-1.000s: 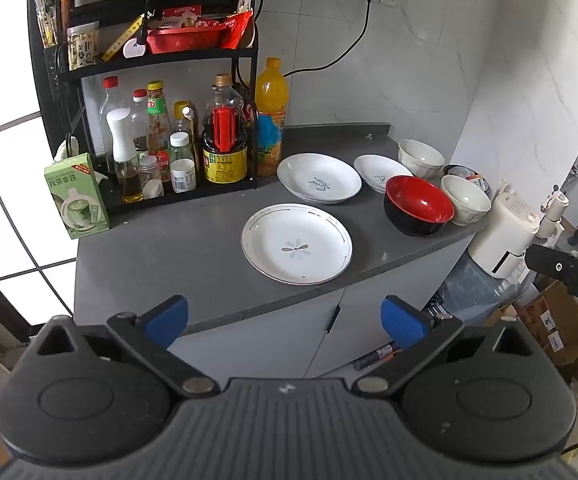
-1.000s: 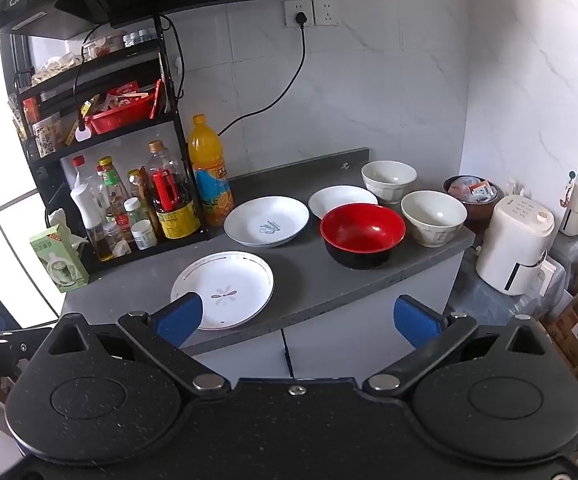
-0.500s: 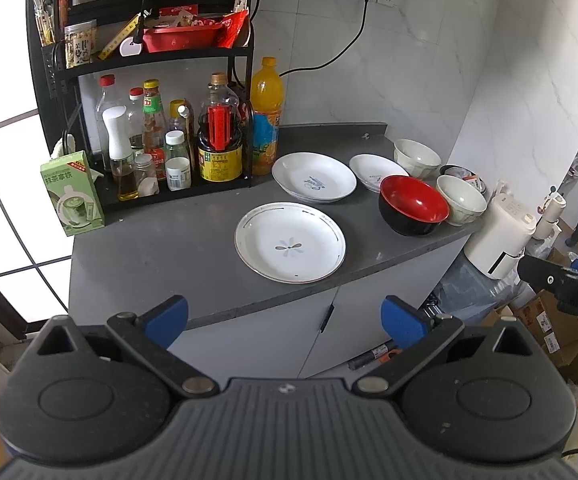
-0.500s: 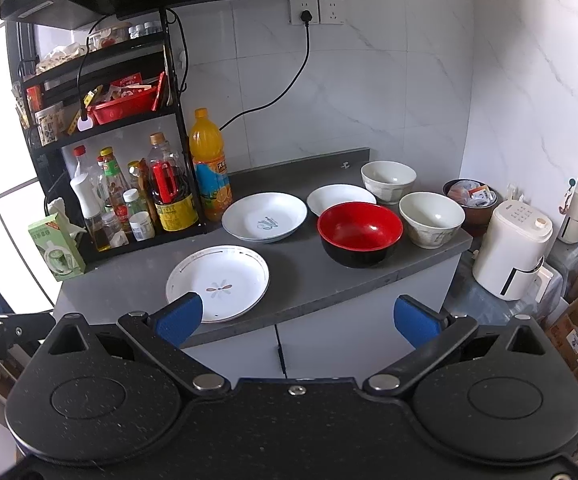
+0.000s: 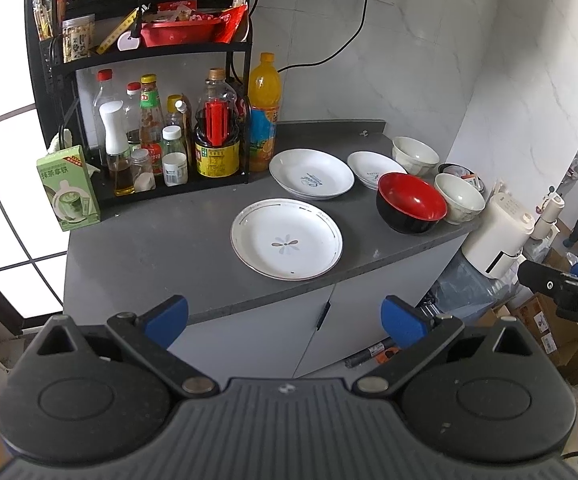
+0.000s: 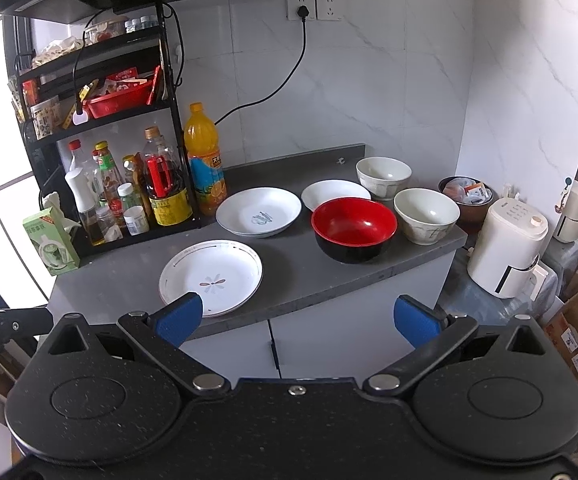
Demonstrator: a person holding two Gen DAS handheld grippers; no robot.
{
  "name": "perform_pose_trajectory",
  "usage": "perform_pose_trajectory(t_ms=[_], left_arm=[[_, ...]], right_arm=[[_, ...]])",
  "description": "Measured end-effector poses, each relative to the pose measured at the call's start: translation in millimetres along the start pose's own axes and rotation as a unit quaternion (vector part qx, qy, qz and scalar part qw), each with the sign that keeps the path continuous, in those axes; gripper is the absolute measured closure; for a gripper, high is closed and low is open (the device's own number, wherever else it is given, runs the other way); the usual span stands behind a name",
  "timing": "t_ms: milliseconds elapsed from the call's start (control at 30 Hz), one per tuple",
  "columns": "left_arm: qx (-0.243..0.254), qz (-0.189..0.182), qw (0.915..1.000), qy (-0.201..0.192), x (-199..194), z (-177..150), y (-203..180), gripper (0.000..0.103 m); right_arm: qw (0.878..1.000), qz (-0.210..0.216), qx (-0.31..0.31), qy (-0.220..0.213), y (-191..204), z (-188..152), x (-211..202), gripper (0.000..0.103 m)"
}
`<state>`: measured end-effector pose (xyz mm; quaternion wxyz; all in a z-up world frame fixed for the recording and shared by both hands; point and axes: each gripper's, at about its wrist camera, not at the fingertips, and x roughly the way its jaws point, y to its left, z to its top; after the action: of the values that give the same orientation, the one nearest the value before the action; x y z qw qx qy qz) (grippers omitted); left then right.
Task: Organize plates and bowls
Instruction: 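Move both tools toward the red bowl and white bowls on the counter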
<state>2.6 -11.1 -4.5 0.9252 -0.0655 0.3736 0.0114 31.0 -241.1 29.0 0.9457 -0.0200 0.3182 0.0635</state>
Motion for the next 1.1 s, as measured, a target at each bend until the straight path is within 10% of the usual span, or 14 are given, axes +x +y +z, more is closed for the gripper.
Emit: perform_pose_trajectory(t_ms=[1100], left_arm=[[-0.001, -0.006, 1.0000, 0.001, 6.7, 6.8, -2.7, 0.001]], right_arm=[[1.000, -0.006, 0.008, -0.001, -6.6, 3.9, 5.0, 0.000]])
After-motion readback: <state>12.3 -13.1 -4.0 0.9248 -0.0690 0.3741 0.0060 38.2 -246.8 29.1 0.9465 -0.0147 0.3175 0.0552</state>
